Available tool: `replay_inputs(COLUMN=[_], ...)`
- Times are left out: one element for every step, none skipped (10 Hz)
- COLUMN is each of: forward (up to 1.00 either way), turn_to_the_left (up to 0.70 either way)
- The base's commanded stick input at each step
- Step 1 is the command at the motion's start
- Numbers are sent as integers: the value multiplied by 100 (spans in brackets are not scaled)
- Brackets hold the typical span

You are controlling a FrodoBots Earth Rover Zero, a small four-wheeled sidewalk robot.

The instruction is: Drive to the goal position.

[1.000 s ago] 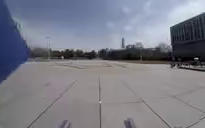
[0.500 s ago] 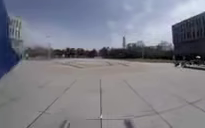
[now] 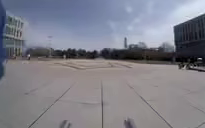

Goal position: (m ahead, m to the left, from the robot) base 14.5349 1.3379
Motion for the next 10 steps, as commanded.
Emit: replay_inputs(forward=[85, 85, 85, 85, 85, 85, 85, 85, 85, 85], turn_to_the_left=[0, 0, 0, 0, 0, 0, 0, 0, 0, 0])
